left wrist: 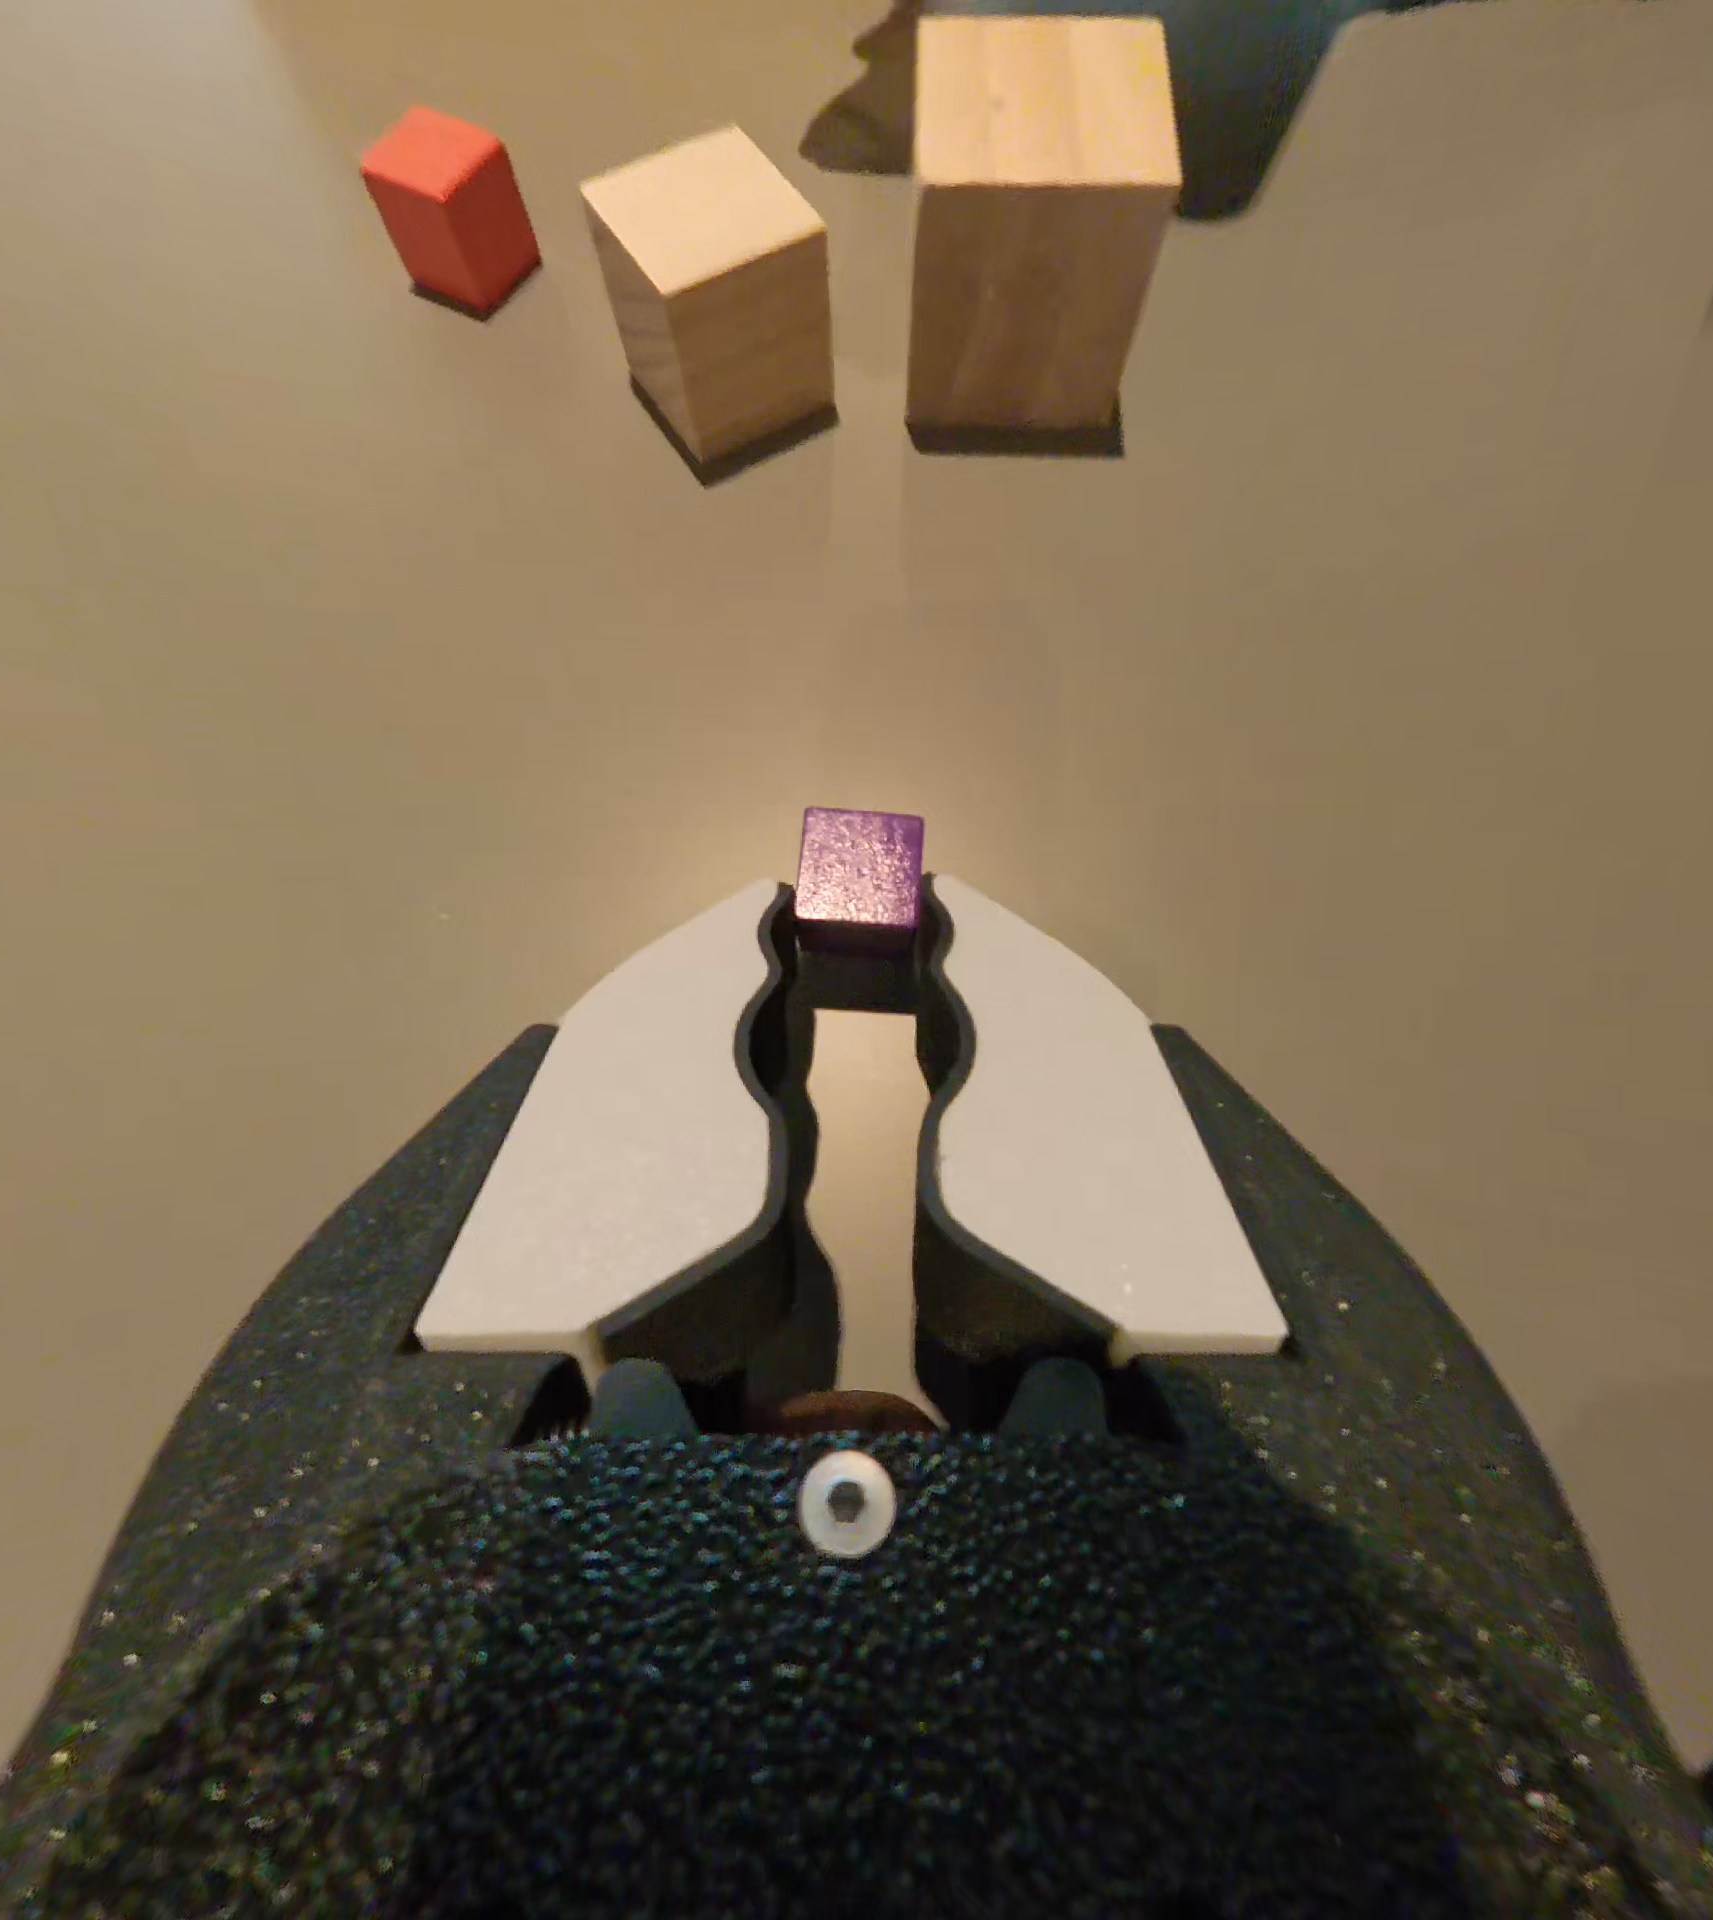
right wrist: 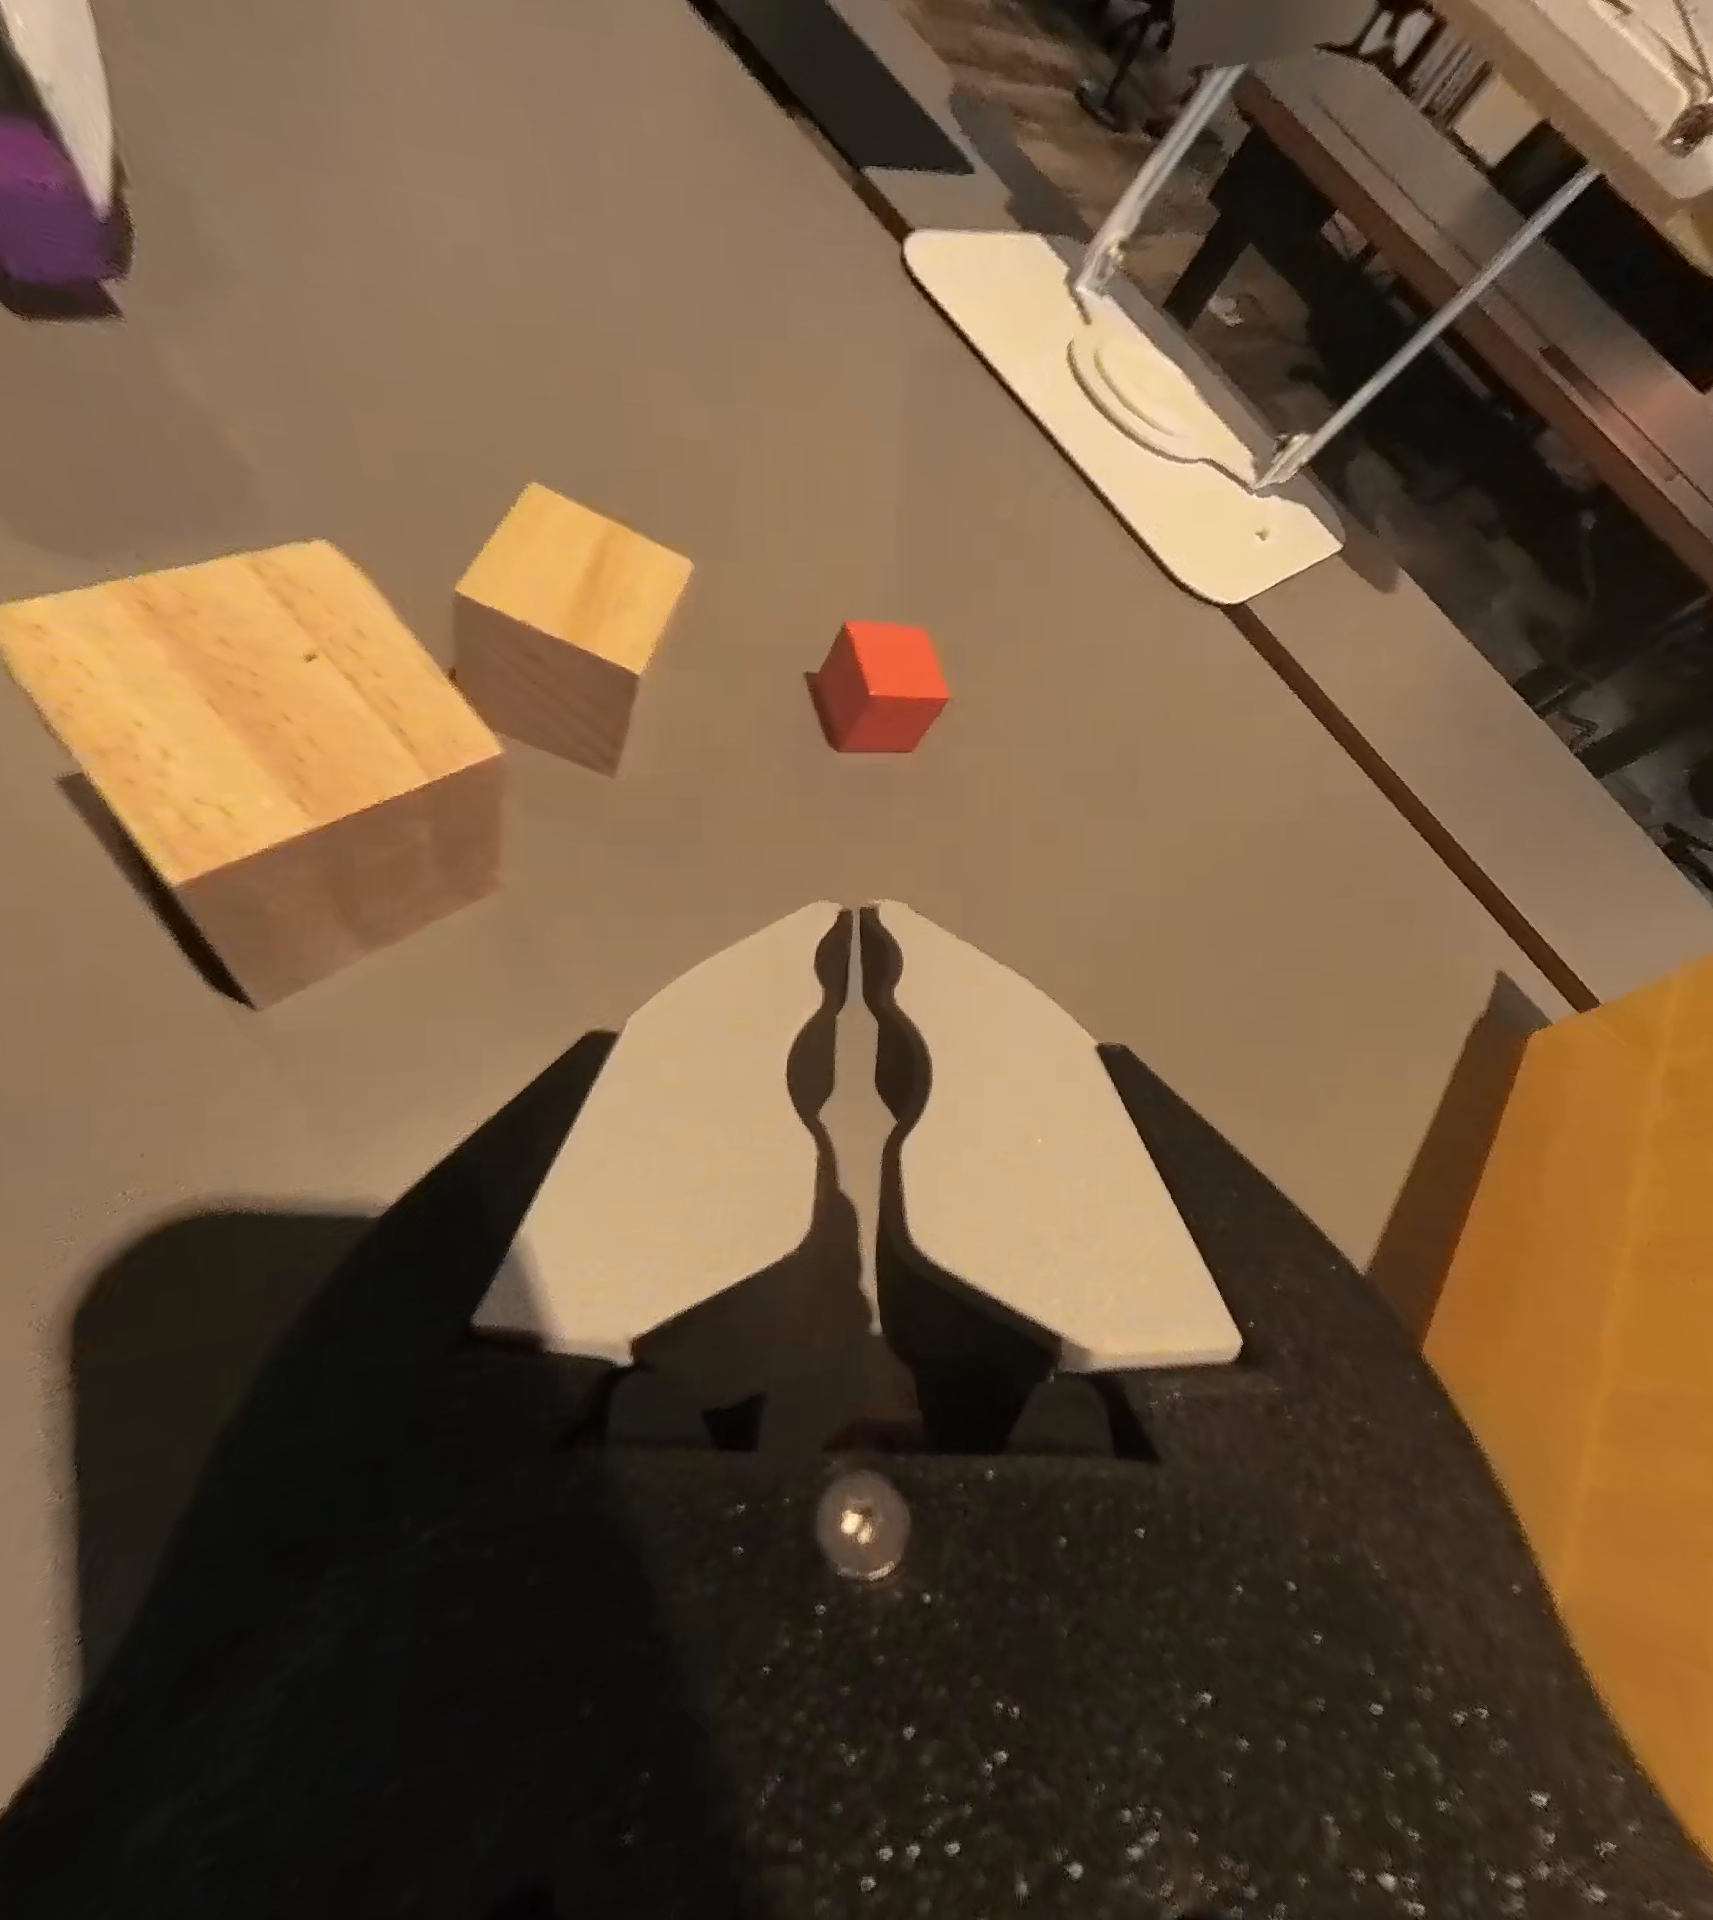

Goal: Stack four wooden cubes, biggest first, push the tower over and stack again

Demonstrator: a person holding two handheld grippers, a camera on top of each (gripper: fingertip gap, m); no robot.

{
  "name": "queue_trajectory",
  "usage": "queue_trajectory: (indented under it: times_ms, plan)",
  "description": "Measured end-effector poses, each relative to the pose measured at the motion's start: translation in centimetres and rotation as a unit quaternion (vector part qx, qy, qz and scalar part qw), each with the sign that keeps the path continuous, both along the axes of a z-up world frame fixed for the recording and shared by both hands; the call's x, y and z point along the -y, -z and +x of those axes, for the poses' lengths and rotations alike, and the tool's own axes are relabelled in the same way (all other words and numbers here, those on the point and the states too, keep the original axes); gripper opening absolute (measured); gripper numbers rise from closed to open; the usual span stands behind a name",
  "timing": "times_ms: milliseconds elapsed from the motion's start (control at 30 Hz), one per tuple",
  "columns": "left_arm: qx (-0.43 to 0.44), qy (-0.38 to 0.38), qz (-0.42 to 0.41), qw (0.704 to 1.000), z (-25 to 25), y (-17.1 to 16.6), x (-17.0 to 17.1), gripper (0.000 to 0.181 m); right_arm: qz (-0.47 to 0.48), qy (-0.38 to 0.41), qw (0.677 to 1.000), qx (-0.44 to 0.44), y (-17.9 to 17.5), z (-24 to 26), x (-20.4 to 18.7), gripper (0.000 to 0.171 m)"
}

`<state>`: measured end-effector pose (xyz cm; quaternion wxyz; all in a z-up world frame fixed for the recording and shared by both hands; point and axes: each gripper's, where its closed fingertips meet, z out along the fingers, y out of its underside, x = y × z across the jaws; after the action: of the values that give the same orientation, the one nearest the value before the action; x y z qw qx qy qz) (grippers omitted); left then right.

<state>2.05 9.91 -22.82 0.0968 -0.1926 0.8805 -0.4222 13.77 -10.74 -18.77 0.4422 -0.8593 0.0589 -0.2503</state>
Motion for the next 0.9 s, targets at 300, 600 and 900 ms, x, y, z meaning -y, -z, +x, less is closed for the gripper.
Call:
queue_trajectory:
  times_ms: [300, 600, 900]
  plan:
    - [0.1, -0.153, 0.033, 0.983, 7.2, -0.9, 1.2, 0.022, 0.105, -0.056, 0.991, -0.06, -0.4, 2.0, -2.4, 0.017]
    - [0.139, -0.165, -0.053, 0.975, 8.4, -3.7, 6.8, 0.022, 0.036, -0.133, 0.989, -0.057, 1.3, 5.0, -7.2, 0.039]
    - [0.094, -0.2, -0.084, 0.972, 8.5, -6.1, 9.3, 0.022, 0.034, -0.148, 0.981, -0.125, 1.8, 5.2, -7.9, 0.043]
